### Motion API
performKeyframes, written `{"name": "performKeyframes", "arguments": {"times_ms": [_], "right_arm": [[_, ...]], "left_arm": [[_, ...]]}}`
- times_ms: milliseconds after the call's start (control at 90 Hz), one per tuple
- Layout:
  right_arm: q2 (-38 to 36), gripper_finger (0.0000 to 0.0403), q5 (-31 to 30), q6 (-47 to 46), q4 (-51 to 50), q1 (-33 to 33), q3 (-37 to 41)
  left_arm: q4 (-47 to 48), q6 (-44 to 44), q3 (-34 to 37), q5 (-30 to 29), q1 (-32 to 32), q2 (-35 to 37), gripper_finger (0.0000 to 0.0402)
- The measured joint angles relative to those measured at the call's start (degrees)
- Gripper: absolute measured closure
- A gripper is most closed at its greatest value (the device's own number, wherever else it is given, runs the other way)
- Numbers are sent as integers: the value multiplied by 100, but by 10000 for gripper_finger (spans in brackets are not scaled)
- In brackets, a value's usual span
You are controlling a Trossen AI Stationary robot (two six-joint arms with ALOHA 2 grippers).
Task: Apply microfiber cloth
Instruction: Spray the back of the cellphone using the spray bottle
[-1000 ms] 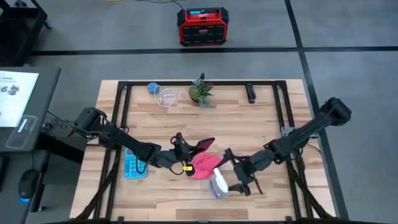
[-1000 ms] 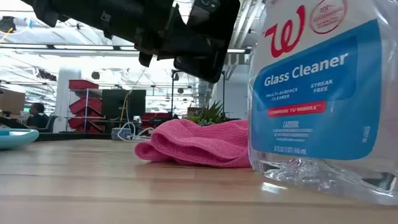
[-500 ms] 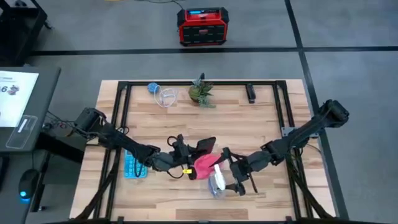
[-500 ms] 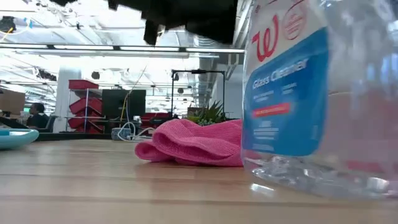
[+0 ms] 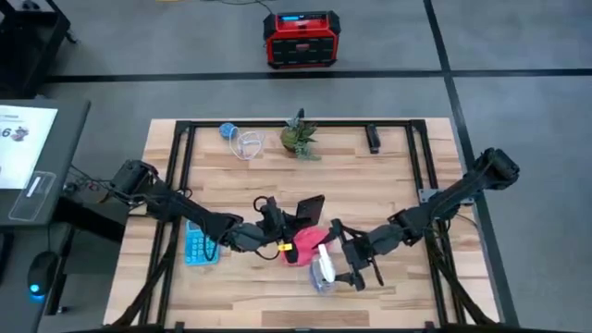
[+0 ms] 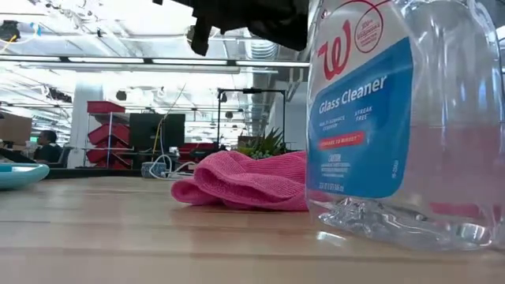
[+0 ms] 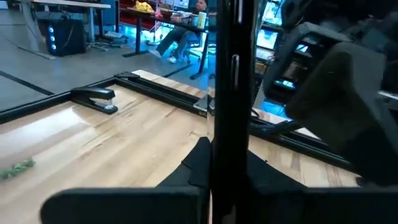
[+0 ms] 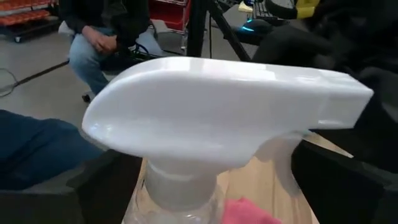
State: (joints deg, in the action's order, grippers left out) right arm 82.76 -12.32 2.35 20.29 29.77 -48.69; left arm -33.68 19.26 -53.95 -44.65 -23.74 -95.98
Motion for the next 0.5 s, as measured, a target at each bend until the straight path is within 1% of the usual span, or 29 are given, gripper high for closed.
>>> {"name": "performKeyframes", "arguments": {"times_ms": [78,133,289,356,411,500], "right_arm": [[0,27,-2,-57,0,23,0],[0,40,-2,-161,-9,23,0],[-13,113,0,-433,-106,23,-4],[-14,136,0,-520,-149,25,-7],[-17,144,4,-544,-196,25,-12],[-23,146,20,-559,-316,25,-17]], "left_arm": [[-2,-12,0,24,-7,0,393],[3,-12,0,42,-8,0,393],[-3,-13,0,37,-3,0,393],[-4,-14,0,38,-4,0,393],[-4,-14,0,38,-5,0,393],[6,-15,0,38,-7,0,393]]}}
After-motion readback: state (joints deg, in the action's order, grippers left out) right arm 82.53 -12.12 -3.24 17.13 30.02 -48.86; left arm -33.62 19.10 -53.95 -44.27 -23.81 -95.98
